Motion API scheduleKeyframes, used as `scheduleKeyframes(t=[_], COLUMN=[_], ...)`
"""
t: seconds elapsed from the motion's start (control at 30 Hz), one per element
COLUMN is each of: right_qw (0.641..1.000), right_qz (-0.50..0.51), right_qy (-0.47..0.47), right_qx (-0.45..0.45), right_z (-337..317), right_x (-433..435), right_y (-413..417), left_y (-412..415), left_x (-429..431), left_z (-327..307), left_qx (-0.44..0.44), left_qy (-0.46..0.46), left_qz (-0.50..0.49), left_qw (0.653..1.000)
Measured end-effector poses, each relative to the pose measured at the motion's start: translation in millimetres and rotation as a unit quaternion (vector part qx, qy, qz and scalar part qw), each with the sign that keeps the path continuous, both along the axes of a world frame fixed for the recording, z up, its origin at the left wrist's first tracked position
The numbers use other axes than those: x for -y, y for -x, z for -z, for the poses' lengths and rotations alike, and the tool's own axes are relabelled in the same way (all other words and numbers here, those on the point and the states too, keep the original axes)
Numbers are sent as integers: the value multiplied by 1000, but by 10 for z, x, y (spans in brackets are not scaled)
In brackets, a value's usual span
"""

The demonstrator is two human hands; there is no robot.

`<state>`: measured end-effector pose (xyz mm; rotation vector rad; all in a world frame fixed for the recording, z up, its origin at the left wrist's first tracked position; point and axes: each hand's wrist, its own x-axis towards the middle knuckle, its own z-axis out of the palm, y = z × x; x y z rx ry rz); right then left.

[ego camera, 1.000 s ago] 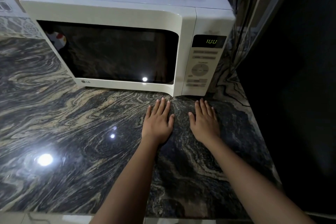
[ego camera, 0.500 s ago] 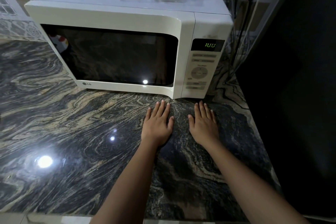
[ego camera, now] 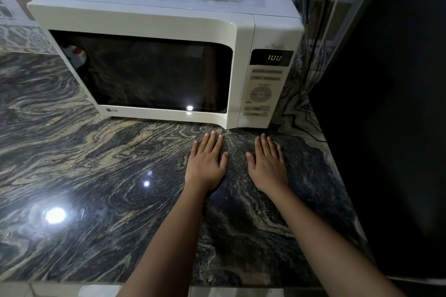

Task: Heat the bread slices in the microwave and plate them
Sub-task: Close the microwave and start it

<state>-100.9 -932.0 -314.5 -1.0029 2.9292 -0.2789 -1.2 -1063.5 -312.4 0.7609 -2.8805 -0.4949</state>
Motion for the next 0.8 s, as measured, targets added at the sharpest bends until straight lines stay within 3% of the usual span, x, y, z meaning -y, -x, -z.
scheduleKeyframes(t=[0.3,0.4,0.6,0.8], right_qw=[992,969,928,933], right_qz=[51,105,114,117], right_qy=[113,205,313,315], right_qx=[23,86,166,130], right_z=[-85,-184,-497,-512], right_x=[-6,61,339,401], right_y=[33,143,442,517], left_y=[-5,-2,-1,7], left_x=[8,7,13,13], left_z=[7,8,7,15], left_qx=[-1,-1,-2,-5], left_qy=[-5,-3,-5,-8], left_qz=[1,-1,0,-3], left_qw=[1000,1000,1000,1000])
